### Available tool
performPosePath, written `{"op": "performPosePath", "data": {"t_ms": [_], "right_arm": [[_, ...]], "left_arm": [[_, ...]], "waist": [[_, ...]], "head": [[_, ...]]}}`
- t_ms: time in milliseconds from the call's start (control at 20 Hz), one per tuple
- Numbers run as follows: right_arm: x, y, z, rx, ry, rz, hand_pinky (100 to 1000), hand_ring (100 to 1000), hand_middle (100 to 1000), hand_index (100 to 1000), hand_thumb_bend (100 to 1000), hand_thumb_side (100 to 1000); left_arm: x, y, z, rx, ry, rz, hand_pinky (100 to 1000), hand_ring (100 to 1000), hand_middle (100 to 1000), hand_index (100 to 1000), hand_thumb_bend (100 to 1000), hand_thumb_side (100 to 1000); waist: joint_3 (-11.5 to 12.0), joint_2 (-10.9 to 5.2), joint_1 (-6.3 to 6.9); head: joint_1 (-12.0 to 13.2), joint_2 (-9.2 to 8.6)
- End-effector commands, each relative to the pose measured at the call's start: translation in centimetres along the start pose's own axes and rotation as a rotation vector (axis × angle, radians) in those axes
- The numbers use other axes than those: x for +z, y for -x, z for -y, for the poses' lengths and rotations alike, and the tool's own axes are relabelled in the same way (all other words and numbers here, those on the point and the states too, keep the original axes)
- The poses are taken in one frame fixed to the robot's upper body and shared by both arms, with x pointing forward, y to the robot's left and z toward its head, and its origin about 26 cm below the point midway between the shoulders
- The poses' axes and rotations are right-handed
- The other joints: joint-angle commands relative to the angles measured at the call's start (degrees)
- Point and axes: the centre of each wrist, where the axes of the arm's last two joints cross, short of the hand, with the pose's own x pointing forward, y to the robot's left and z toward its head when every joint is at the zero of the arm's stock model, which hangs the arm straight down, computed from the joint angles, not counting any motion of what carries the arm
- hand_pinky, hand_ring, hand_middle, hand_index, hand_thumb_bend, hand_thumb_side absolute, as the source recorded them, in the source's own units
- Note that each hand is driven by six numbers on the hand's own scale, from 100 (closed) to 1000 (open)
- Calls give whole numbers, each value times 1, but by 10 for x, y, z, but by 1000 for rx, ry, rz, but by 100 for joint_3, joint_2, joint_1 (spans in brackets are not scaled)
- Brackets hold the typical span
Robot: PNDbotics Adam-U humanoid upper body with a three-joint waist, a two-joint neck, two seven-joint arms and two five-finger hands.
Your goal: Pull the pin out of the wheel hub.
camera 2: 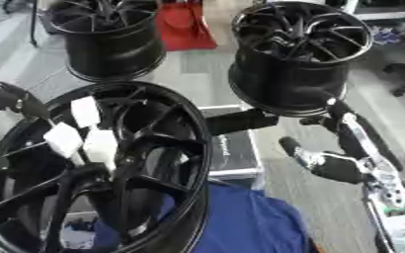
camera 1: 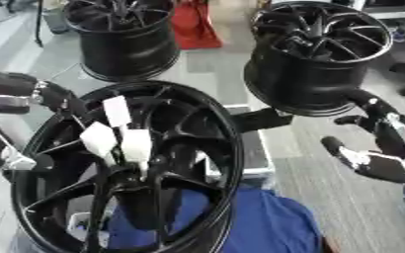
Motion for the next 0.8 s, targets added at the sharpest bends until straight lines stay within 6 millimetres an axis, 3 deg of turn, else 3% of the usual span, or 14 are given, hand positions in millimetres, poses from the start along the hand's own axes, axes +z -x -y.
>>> {"op": "performPosePath", "data": {"t_ms": [50,800], "right_arm": [[-2,-4,6,14,-9,19,733,1000,912,931,474,284],[-2,-4,6,13,-13,20,733,1000,912,931,473,284]], "left_arm": [[-1,4,-5,-65,52,17,802,801,850,921,373,182],[-19,13,3,-75,93,30,790,789,836,912,342,161]], "waist": [[2,-52,13],[-30,-63,47]], "head": [[7,29],[21,29]]}}
